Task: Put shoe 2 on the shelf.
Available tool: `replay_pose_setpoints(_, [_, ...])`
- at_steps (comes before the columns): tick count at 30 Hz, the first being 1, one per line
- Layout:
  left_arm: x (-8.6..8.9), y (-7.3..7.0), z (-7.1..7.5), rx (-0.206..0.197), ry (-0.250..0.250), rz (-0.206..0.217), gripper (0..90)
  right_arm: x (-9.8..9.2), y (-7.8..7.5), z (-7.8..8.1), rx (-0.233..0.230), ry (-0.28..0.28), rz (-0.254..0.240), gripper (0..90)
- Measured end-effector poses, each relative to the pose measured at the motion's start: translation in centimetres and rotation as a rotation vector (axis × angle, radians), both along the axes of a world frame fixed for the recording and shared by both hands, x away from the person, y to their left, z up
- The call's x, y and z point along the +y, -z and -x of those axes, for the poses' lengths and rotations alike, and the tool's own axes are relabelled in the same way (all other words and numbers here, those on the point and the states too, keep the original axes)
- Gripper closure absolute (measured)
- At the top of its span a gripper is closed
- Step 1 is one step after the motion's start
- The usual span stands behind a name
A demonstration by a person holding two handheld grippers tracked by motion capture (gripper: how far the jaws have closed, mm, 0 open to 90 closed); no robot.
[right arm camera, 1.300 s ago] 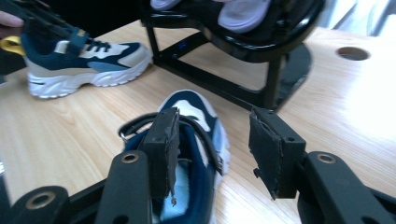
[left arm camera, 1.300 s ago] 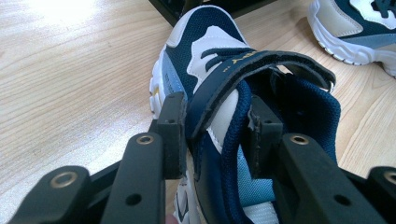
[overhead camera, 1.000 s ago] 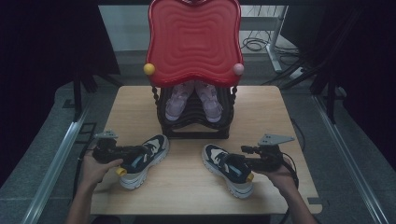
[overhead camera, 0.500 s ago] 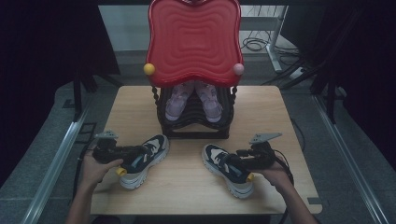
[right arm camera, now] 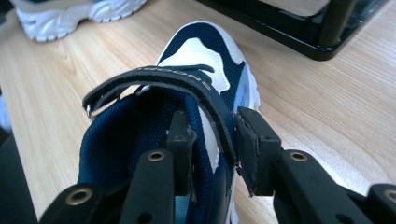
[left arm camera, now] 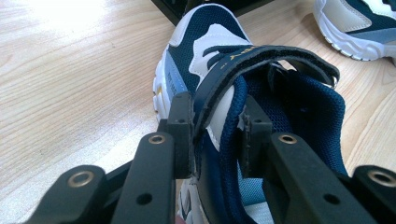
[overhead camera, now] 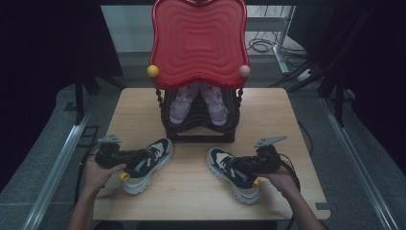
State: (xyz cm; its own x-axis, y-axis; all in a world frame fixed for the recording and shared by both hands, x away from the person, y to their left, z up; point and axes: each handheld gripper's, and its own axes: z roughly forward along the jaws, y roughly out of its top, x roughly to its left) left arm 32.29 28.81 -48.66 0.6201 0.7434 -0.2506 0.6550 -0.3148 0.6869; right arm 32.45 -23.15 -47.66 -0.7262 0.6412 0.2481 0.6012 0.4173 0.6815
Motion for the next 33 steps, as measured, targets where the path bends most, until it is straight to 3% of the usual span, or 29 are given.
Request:
replay_pose_setpoints(4, [0.0,0.0,0.2,-0.005,-0.018,0.009,72.6,-0.1,0.0,0.5,-0.017,0.025,-0.006,71.1])
replay_pose_setpoints(11, [0.0,-0.1,1.0,-0.018,-0.027,0.06,73.2,-0.7,-0.2,1.4,-0.05,0.06,-0.044,72.9])
replay_pose_setpoints(17, [0.0,-0.5,1.6,-0.043,-0.043,0.075,73.3,-1.5,0.0,1.7,-0.052,0.098,-0.065,73.3])
replay_pose_setpoints(22, [0.1,-0.9,2.3,-0.064,-0.061,0.097,73.3,-2.0,-0.1,2.1,-0.055,0.109,-0.104,73.4])
replay_pose_setpoints(33, [0.5,-1.2,3.8,-0.089,-0.092,0.146,73.2,-3.9,-0.5,3.7,-0.099,0.194,-0.197,73.4])
